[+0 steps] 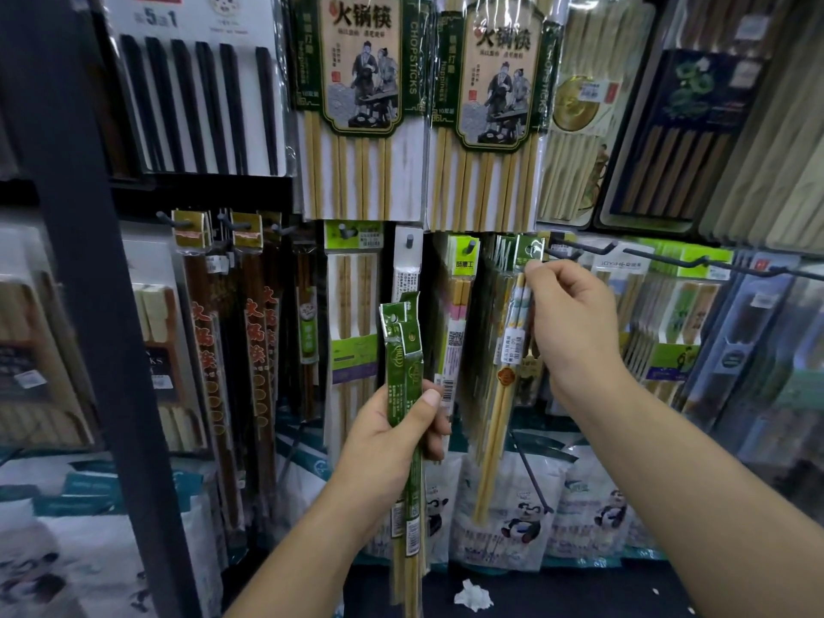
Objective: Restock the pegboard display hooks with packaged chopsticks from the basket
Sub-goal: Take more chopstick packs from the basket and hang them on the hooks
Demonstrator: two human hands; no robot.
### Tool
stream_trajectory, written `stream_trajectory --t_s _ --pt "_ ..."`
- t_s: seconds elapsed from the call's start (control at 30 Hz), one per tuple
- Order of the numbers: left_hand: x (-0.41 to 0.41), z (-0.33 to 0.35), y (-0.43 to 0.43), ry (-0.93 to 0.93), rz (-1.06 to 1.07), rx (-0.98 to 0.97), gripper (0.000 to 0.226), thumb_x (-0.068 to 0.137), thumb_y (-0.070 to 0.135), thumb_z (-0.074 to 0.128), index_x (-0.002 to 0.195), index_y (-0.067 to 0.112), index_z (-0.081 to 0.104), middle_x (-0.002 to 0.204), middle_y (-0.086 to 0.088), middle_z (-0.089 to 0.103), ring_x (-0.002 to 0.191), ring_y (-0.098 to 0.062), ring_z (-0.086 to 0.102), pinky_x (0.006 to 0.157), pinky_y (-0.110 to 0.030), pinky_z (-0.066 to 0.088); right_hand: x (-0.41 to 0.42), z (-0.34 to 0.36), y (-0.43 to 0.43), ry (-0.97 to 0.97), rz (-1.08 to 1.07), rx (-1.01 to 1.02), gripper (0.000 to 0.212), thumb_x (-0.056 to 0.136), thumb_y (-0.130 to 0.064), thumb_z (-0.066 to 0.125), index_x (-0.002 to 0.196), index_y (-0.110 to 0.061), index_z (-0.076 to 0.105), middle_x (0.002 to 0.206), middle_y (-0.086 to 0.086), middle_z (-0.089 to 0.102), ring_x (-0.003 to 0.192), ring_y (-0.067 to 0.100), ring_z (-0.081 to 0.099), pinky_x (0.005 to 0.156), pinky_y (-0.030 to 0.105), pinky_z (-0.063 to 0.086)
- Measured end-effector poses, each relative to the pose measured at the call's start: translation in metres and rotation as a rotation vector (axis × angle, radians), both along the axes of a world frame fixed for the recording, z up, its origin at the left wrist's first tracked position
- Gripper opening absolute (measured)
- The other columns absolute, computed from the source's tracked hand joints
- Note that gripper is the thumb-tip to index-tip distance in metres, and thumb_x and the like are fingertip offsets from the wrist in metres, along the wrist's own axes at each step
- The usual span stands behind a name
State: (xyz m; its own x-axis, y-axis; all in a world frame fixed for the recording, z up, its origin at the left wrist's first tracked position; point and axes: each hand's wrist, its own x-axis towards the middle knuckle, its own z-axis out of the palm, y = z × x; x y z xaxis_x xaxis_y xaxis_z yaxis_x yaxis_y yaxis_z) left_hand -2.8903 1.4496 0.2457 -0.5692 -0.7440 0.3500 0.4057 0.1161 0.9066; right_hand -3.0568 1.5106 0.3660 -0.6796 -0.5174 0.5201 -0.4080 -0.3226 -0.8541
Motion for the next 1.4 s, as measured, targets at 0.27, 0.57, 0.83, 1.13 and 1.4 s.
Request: stream_trajectory --t_s 0.27,0.57,0.83,1.13,1.4 --pt "0.0 0.001 0.0 0.021 -0.047 0.083 0.013 0.091 0.037 0.067 0.098 0.026 0.071 0.067 0.004 0.052 0.057 -0.01 0.048 0.054 -0.023 0.047 -0.003 -0.002 -0.008 -0.006 -0.029 -0.001 0.034 0.1 -0.03 0.059 0.078 -0.004 0.058 0.058 -0.003 0.036 0.056 0.011 0.034 0.05 0.014 0.04" --pt "0.001 0.007 0.002 0.124 -0.138 0.263 0.026 0.087 0.03 0.065 0.107 0.016 0.054 0.068 0.0 0.05 0.054 -0.011 0.042 0.047 -0.024 0.035 -0.006 -0.008 -0.013 0.013 -0.097 0.043 0.048 0.102 -0.033 0.056 0.058 -0.017 0.043 0.047 -0.013 0.027 0.047 0.007 0.028 0.07 0.022 0.046" --pt "0.002 0.007 0.005 0.079 -0.026 0.124 0.007 0.106 0.018 0.05 0.108 0.015 0.057 0.081 0.0 0.069 0.064 -0.013 0.06 0.052 -0.028 0.052 -0.006 -0.021 -0.008 0.05 -0.168 0.051 0.038 0.098 -0.047 0.062 0.08 -0.013 0.058 0.067 -0.004 0.05 0.054 0.002 0.046 0.06 0.025 0.043" --pt "0.001 0.01 0.012 0.094 -0.095 0.081 0.016 0.091 0.03 0.064 0.107 0.029 0.069 0.086 -0.006 0.07 0.065 -0.018 0.063 0.052 -0.03 0.054 0.043 -0.04 0.013 0.134 0.252 0.207 0.013 0.098 -0.029 0.065 0.09 -0.024 0.073 0.083 0.007 0.071 0.072 0.022 0.064 0.069 0.038 0.058" --pt "0.004 0.011 0.014 0.143 -0.159 0.108 0.022 0.093 0.032 0.065 0.114 0.024 0.069 0.095 -0.017 0.074 0.074 -0.028 0.072 0.055 -0.035 0.059 0.042 -0.035 0.017 -0.108 0.33 0.21 0.017 0.097 -0.025 0.068 0.088 -0.01 0.069 0.069 0.005 0.062 0.056 0.016 0.057 0.05 0.025 0.049"
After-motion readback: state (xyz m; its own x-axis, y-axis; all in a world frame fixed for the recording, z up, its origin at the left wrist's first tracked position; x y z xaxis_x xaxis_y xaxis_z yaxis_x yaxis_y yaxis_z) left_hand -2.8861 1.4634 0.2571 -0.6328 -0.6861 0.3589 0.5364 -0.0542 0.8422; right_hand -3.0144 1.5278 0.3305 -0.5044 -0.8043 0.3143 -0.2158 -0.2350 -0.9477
